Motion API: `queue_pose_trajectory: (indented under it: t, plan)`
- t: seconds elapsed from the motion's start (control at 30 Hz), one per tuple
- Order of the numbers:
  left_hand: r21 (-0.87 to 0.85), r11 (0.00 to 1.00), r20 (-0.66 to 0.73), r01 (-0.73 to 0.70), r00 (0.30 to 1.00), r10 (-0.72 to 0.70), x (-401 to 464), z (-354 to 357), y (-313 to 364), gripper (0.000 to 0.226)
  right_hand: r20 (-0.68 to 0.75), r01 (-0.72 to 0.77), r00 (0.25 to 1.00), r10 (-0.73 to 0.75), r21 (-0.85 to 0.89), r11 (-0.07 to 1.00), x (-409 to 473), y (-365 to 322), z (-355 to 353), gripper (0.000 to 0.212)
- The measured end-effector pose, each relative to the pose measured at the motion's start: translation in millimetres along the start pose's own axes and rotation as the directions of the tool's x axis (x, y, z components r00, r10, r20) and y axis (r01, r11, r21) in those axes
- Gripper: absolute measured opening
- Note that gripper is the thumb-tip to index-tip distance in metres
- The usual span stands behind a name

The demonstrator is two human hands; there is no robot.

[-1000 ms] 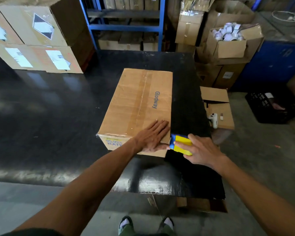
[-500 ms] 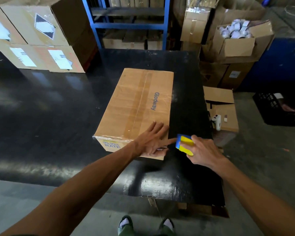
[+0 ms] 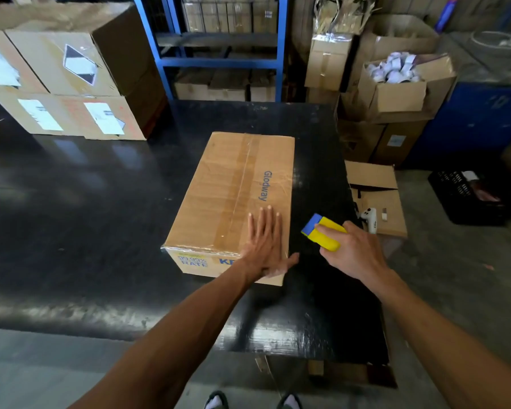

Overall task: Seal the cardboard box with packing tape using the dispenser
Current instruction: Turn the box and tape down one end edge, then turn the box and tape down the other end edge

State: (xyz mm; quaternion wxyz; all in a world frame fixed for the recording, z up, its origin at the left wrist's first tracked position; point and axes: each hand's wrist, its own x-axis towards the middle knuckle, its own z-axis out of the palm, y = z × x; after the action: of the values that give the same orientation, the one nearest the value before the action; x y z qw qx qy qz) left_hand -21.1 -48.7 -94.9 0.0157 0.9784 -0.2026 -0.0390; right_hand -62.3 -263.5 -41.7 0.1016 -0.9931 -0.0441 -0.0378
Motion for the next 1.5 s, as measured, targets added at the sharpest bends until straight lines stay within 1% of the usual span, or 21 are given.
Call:
queue_pose_trajectory:
  t: [0.1, 0.17, 0.23, 0.37, 0.47, 0.5, 0.53, 0.6, 0.63, 0.67, 0.7, 0.77, 0.83, 0.9, 1.0, 1.1, 1.2, 1.27, 1.37, 1.43, 1.5]
  plan:
    - [0.022, 0.998, 0.095, -0.055, 0.994, 0.053, -4.3, -1.8, -7.6, 0.100, -0.061, -0.113, 0.990, 0.125, 0.168, 0.979, 8.6, -13.1, -9.4, 0.055]
    - [0.063, 0.992, 0.134, -0.106, 0.986, 0.097, -11.6, -6.1, -20.4, 0.098, -0.113, -0.165, 0.972, 0.207, 0.301, 0.939, 14.7, -25.2, -15.0, 0.053]
    - [0.085, 0.982, 0.159, -0.168, 0.975, 0.153, -19.4, -10.1, -42.5, 0.096, -0.113, -0.216, 0.952, 0.285, 0.413, 0.885, 20.2, -37.6, -18.4, 0.051]
    - [-0.110, 0.964, 0.226, -0.242, 0.938, 0.261, -41.3, -38.8, -112.5, 0.095, -0.071, -0.234, 0.947, 0.314, 0.516, 0.824, 24.5, -62.8, -19.9, 0.051]
    - [-0.217, 0.958, 0.176, -0.188, 0.958, 0.228, -55.5, -66.9, -160.4, 0.058, -0.063, -0.225, 0.948, 0.311, 0.559, 0.798, 26.9, -80.3, -15.6, 0.049]
    - [-0.198, 0.967, 0.145, -0.157, 0.971, 0.188, -57.2, -69.7, -166.6, 0.055, -0.066, -0.224, 0.945, 0.319, 0.580, 0.783, 28.8, -86.2, -14.7, 0.049]
    - [-0.157, 0.982, 0.126, -0.108, 0.984, 0.129, -57.5, -68.0, -167.3, 0.065, -0.069, -0.224, 0.941, 0.331, 0.607, 0.763, 31.2, -92.1, -14.3, 0.048]
    - [-0.154, 0.986, 0.118, 0.056, 0.992, -0.038, -55.5, -51.7, -154.5, 0.107, -0.059, -0.235, 0.932, 0.358, 0.652, 0.721, 35.4, -102.9, -15.2, 0.048]
    - [-0.176, 0.973, 0.140, 0.147, 0.982, -0.123, -54.4, -40.3, -144.2, 0.123, -0.052, -0.239, 0.930, 0.364, 0.668, 0.705, 36.5, -107.4, -15.7, 0.048]
    - [-0.163, 0.964, 0.171, 0.210, 0.968, -0.182, -53.9, -28.3, -134.8, 0.131, -0.045, -0.241, 0.929, 0.367, 0.681, 0.692, 36.8, -111.1, -16.2, 0.049]
    - [-0.106, 0.966, 0.180, 0.238, 0.959, -0.217, -54.5, -18.6, -128.6, 0.131, -0.042, -0.242, 0.928, 0.370, 0.687, 0.685, 36.6, -113.8, -17.2, 0.049]
    - [0.000, 0.974, 0.154, 0.228, 0.962, -0.226, -55.9, -9.1, -124.9, 0.118, -0.033, -0.251, 0.926, 0.377, 0.692, 0.677, 34.9, -117.7, -19.5, 0.049]
    - [0.014, 0.984, 0.138, 0.176, 0.975, -0.176, -56.1, -9.1, -129.7, 0.106, -0.016, -0.279, 0.912, 0.409, 0.709, 0.648, 33.9, -120.5, -21.1, 0.050]
    - [0.014, 0.993, 0.156, 0.120, 0.980, -0.121, -54.1, -10.1, -141.0, 0.101, 0.008, -0.303, 0.894, 0.448, 0.748, 0.590, 31.3, -124.2, -21.1, 0.052]
    - [0.052, 0.998, 0.221, -0.017, 0.975, 0.005, -43.0, -19.7, -176.0, 0.094, 0.041, -0.314, 0.880, 0.472, 0.798, 0.515, 24.8, -126.8, -21.5, 0.053]
    - [0.117, 0.974, 0.312, -0.195, 0.938, 0.150, -25.8, -35.6, -215.1, 0.091, 0.047, -0.311, 0.885, 0.463, 0.800, 0.513, 20.5, -120.3, -25.6, 0.052]
    - [0.185, 0.941, 0.366, -0.282, 0.909, 0.201, -8.8, -37.4, -244.6, 0.095, 0.023, -0.307, 0.865, 0.502, 0.815, 0.492, 18.3, -108.8, -35.9, 0.052]
    - [0.208, 0.934, 0.361, -0.289, 0.910, 0.201, -3.0, -39.4, -248.1, 0.099, 0.023, -0.314, 0.834, 0.552, 0.842, 0.439, 17.4, -102.4, -44.3, 0.050]
    - [0.202, 0.960, 0.285, -0.195, 0.949, 0.133, 3.4, -50.1, -211.8, 0.111, 0.048, -0.332, 0.809, 0.586, 0.861, 0.386, 19.5, -96.9, -51.3, 0.048]
    - [0.113, 0.986, 0.229, -0.126, 0.969, 0.097, 12.0, -51.0, -168.1, 0.124, 0.062, -0.337, 0.809, 0.584, 0.863, 0.375, 22.1, -97.4, -53.4, 0.048]
    - [0.016, 0.993, 0.218, -0.113, 0.970, 0.107, 29.7, -48.8, -119.9, 0.128, 0.067, -0.338, 0.804, 0.590, 0.869, 0.362, 23.0, -96.0, -54.7, 0.048]
